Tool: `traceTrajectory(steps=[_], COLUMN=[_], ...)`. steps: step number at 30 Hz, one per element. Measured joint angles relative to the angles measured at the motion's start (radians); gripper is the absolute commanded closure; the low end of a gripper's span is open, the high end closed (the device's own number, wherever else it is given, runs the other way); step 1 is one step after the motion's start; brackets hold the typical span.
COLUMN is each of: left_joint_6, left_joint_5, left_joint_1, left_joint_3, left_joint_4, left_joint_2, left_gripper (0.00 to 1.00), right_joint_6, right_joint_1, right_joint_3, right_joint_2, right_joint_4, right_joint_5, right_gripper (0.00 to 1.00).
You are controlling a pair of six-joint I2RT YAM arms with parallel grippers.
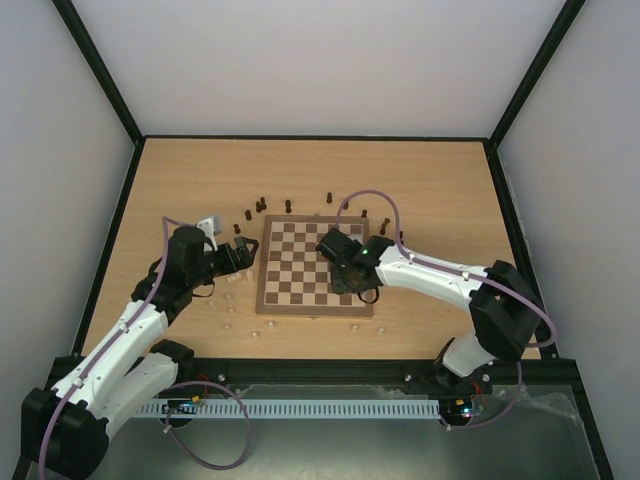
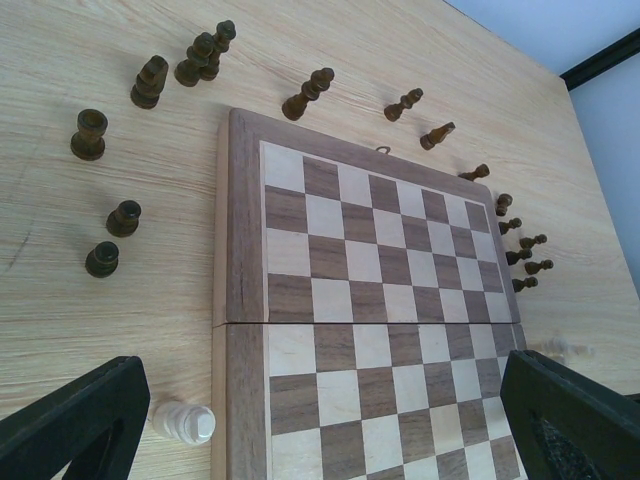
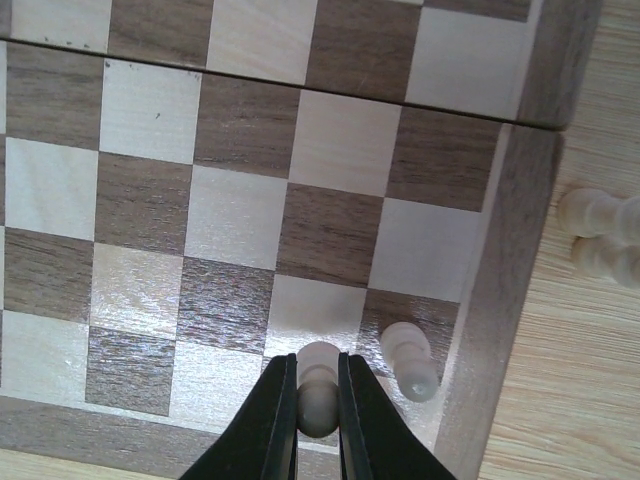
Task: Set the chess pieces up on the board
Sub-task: Place the chess piece on the chessboard.
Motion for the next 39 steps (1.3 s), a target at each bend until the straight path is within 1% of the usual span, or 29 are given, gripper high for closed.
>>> traceTrajectory(steps=[6, 31, 35, 39], left_joint_6=[0.000, -0.003, -0.003, -0.003], left_joint_5=[0.000, 0.000, 0.000, 0.000], left_joint_1=[0.000, 0.000, 0.000, 0.000], left_joint_3=[0.000, -0.002, -0.002, -0.003], left_joint_4=[0.000, 0.009, 0.011, 0.014], left_joint_2=[0.000, 0.000, 0.000, 0.000], left_gripper=[0.01, 0.00, 0.00, 0.00], right_joint_6=[-0.002, -0.003, -0.003, -0.003], right_joint_1=[0.009, 0.010, 0.010, 0.010], right_joint_3=[0.000, 0.000, 0.000, 0.000], right_joint_2=[0.033, 0.073, 0.075, 0.075], right_joint_4=[0.014, 0.049, 0.049, 0.049], right_joint_5=[-0.004, -0.003, 0.000, 0.004], right_gripper=[0.90, 0.88, 0.82, 0.72])
